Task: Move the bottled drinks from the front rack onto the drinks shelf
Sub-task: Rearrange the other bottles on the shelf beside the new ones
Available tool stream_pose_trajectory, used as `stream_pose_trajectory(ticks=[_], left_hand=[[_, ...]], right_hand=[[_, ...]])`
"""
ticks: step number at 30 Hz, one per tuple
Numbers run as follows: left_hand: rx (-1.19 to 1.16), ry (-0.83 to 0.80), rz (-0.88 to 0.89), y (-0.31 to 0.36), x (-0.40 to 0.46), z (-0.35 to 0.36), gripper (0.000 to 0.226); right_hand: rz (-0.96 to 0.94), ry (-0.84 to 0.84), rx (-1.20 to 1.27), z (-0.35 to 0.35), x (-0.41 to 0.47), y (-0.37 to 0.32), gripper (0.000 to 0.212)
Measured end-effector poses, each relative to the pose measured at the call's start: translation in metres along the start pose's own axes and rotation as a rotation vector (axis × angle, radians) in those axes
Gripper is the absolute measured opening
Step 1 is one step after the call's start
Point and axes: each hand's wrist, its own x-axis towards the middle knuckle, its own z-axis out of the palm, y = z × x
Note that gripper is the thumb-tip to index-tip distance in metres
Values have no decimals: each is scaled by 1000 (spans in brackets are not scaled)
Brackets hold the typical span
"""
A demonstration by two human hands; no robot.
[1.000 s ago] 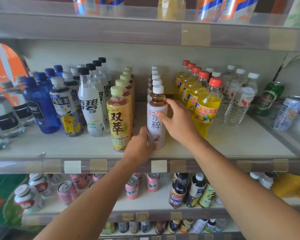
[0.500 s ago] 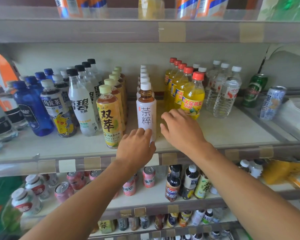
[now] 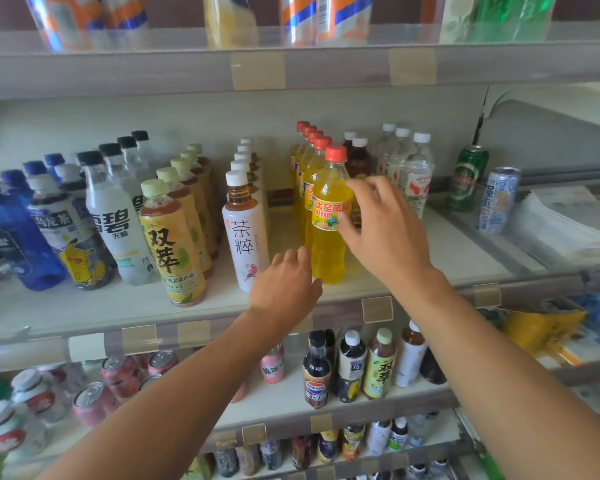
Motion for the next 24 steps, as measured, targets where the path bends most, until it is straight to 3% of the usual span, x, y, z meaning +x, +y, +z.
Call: stream_pose_trajectory(ticks=[7, 10, 24], left_hand=[[-20, -109, -45, -3, 17, 9, 55], [-36, -125, -66, 1, 23, 14, 63], [-36, -77, -159, 7, 32, 28, 59]], right_hand=[[56, -171, 89, 2, 26, 18, 74], [43, -197, 112, 12, 28, 24, 74], [0, -196, 360, 31, 30, 32, 71]])
